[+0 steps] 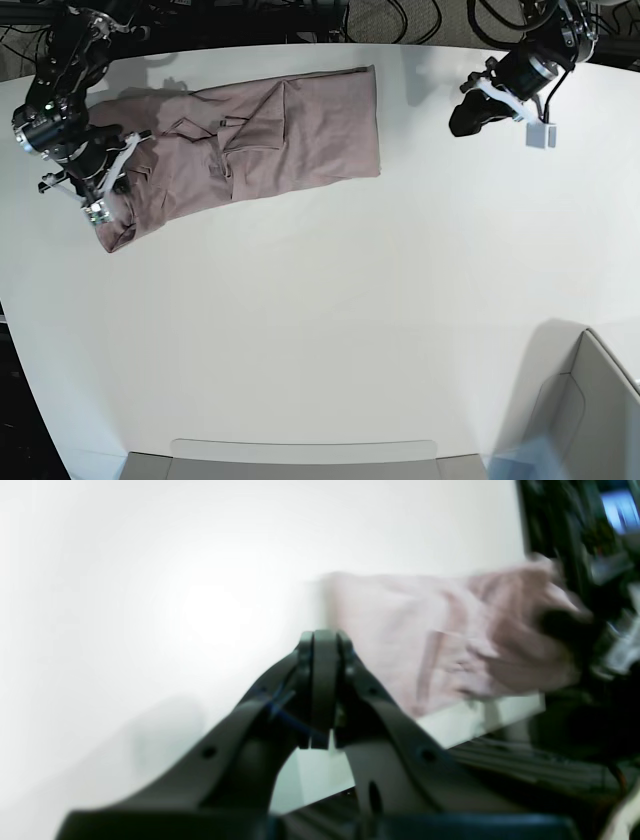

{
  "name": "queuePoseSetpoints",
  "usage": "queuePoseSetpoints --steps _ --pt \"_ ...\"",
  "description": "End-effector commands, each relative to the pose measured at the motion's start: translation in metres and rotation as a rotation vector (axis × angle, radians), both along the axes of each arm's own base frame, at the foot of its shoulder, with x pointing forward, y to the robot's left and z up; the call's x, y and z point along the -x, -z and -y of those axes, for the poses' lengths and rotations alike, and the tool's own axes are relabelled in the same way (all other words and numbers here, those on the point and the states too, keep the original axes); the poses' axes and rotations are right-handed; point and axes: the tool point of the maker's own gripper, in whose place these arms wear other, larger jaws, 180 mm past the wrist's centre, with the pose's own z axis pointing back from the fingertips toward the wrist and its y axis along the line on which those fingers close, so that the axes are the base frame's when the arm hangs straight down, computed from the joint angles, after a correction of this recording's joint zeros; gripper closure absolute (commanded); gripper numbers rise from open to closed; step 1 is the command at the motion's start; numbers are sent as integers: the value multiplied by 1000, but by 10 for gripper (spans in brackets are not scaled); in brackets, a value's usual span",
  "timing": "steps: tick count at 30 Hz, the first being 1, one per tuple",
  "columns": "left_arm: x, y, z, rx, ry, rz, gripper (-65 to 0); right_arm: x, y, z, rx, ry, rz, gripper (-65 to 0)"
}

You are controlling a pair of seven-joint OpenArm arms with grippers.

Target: Fold the T-shirt properly

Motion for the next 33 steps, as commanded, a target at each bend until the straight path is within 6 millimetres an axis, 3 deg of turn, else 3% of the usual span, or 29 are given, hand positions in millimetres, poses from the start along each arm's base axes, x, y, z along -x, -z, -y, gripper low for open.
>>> queuePoseSetpoints --steps 1,8,19,22,28,33 --pt "2 -5 -6 -8 10 9 0 -3 -15 -12 23 -49 52 0" --pt "9 1 -19 -36 17 -34 0 11 8 -79 -4 -195 -16 0" --pt "19 26 -24 14 -14 -112 0 32 4 -215 -148 -567 -15 0" --pt "19 27 -24 15 -15 -113 0 37 0 -237 -181 -608 -8 0" --pt "19 27 -24 15 -15 -111 0 40 -5 -261 -156 -685 9 0" --pt "8 22 -22 19 -16 -83 0 42 8 -276 -85 -725 -22 0"
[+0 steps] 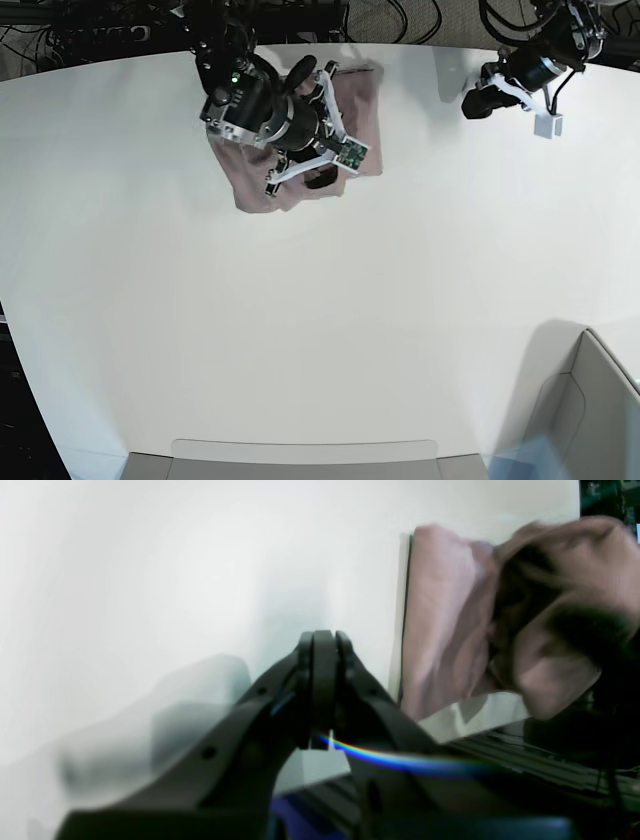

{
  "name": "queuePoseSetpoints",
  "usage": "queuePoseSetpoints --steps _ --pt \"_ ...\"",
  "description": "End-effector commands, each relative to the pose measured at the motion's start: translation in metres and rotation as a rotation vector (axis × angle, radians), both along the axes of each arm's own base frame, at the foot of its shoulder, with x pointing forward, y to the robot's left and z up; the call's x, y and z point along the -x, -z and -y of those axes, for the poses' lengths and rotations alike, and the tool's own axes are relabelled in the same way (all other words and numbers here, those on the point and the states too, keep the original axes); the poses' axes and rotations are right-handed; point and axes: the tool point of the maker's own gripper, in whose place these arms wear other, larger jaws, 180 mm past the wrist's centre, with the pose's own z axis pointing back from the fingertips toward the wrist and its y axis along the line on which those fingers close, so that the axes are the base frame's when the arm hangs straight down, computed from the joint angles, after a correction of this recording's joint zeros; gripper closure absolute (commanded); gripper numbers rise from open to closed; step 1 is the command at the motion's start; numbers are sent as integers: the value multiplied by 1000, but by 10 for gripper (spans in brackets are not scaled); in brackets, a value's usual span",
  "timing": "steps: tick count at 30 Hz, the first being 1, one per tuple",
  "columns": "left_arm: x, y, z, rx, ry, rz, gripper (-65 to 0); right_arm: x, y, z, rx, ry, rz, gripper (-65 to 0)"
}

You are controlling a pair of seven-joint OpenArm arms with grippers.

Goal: Fold the T-shirt properly
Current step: 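Fold the shirt end over with the right gripper toward the left gripper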

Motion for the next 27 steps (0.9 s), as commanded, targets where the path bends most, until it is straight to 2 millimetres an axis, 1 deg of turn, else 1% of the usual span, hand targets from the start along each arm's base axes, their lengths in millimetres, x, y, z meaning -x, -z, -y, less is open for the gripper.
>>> queuePoseSetpoints --steps 1,3,7,9,11,13,15,17,18,19,20,21,23,25,27 --pt "-4 -7 0 0 3 30 0 -7 -10 -9 -40 -1 33 0" --pt "-5 -8 0 1 5 33 0 -3 -8 -18 -57 -24 29 -6" --pt "-6 -8 0 2 5 35 0 7 -6 -34 -79 -76 18 -165" --pt "-6 -8 1 3 4 35 0 8 -5 -43 -94 -105 19 -222" --pt "-6 -8 1 3 4 35 0 13 -4 -56 -116 -150 18 -262" --pt "-5 -8 1 5 3 35 0 16 -6 -69 -128 -196 26 -279" --pt "-5 -8 1 5 3 35 0 23 -12 -85 -161 -232 29 -280" --pt "-5 -8 1 5 3 35 0 23 -18 -92 -203 -238 44 -280" --pt "-5 -8 1 5 3 35 0 18 -24 -94 -223 -237 66 -280" --pt "-5 -8 1 5 3 35 0 10 -28 -92 -232 -223 82 -279" --pt "-5 -8 1 5 3 35 0 -2 -30 -83 -233 -185 98 -279" --pt "-5 -8 1 5 2 34 0 -17 -35 -70 -234 -130 118 -279" --pt "-5 -8 1 5 2 34 0 -41 -45 -48 -232 -53 164 -277" --pt "-5 -7 1 6 1 34 0 -55 -53 -29 -227 5 201 -257" --pt "-4 -5 1 10 -2 26 0 -64 -55 -2 -188 49 238 -211"
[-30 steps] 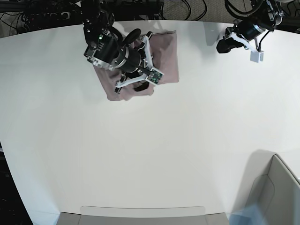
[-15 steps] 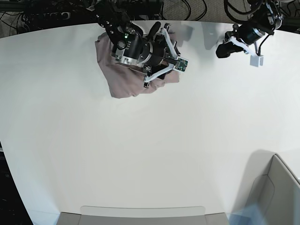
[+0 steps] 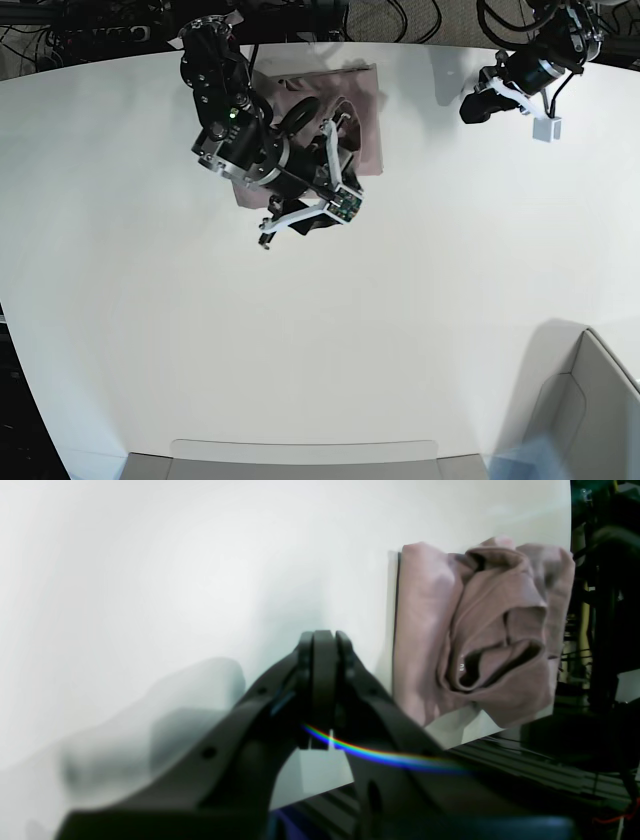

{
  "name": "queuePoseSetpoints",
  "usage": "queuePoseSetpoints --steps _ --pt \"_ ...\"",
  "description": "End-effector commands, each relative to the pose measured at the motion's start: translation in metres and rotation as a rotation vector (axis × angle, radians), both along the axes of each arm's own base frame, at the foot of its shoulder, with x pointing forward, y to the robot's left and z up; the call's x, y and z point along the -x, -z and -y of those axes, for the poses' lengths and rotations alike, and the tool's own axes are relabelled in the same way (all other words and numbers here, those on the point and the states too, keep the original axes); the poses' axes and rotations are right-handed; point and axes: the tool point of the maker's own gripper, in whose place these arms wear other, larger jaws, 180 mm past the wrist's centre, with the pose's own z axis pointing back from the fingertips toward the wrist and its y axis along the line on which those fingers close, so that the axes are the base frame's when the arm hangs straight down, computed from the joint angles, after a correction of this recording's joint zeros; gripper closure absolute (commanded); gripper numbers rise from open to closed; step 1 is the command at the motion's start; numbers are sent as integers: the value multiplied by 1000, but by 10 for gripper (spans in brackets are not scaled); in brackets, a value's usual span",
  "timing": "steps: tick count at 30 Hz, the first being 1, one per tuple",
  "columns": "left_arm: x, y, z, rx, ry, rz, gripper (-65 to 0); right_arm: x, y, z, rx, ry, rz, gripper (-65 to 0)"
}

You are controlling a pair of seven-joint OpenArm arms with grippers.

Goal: Fold the T-shirt properly
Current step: 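Fold the shirt end over with the right gripper toward the left gripper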

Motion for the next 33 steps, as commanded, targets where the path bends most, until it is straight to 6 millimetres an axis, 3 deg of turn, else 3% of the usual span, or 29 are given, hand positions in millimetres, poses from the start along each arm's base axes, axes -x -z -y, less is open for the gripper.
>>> queuePoseSetpoints --steps 1,5,10,13,15,20,23,28,33 --pt "-1 -4 -2 4 -1 15 0 -3 -11 7 -11 5 40 -186" --pt "2 7 -4 25 -18 -14 0 13 7 46 83 31 21 -103" --pt "-1 14 -5 48 -35 -27 0 46 38 74 183 10 -66 -49" --pt "-1 14 -5 47 -35 -26 0 63 52 81 214 -10 -111 -35" --pt "-1 14 -5 47 -35 -26 0 72 55 73 208 -39 -129 -28" --pt "-1 13 -5 48 -35 -25 0 116 63 26 216 -249 -168 -4" --pt "-1 13 -6 47 -36 -25 0 129 65 4 273 -370 -159 0" --pt "-1 13 -6 47 -36 -25 0 118 58 -19 265 -400 -121 0" --pt "-1 13 -5 49 -37 -24 0 86 46 -10 256 -323 -76 0"
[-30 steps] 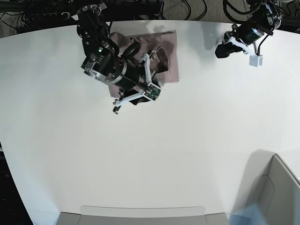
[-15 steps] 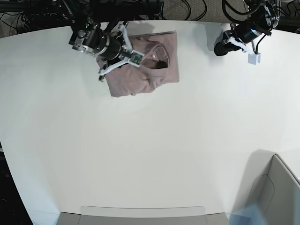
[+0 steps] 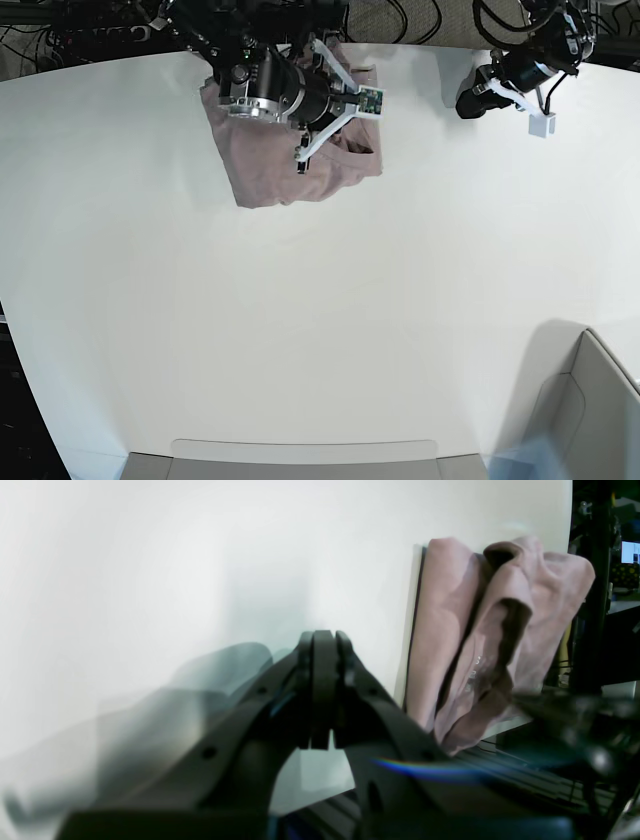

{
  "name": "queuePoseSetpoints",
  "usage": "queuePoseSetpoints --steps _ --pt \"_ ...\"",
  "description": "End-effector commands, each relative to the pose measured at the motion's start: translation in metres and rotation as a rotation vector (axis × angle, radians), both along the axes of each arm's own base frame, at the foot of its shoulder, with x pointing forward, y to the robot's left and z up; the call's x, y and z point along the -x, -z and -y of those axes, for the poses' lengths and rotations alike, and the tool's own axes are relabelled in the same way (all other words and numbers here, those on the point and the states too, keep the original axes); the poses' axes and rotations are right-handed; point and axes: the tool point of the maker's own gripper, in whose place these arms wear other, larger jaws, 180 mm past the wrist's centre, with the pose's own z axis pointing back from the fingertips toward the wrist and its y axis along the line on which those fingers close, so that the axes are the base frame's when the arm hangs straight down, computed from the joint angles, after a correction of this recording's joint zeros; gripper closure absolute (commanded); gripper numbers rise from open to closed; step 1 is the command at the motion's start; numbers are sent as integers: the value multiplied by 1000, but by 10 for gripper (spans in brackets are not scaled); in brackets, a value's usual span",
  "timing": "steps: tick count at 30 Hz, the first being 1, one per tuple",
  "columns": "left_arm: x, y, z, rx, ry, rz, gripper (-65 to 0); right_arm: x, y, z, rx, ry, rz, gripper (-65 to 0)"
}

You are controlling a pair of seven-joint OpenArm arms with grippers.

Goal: Fold the T-shirt properly
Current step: 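Fold the shirt end over with the right gripper toward the left gripper, then grasp the folded bundle with the left gripper and slide it across the table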

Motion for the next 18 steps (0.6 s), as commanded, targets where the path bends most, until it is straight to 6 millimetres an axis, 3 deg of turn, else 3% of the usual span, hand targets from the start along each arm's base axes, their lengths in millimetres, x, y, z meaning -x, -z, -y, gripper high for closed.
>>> queuePoseSetpoints --steps 1,6,9,14,18 --pt "-4 -8 -3 -3 2 32 0 -14 -9 5 -13 32 36 0" --pt "-4 -8 -3 -3 2 32 0 -41 -5 27 19 118 50 0" --pt "-4 -8 -2 -1 5 31 0 -55 12 32 67 132 21 0" --pt "-4 -9 -1 0 9 31 0 -86 18 -1 41 149 -21 0" --pt "-4 -10 -1 -1 13 32 0 -101 -9 -32 -38 135 21 0"
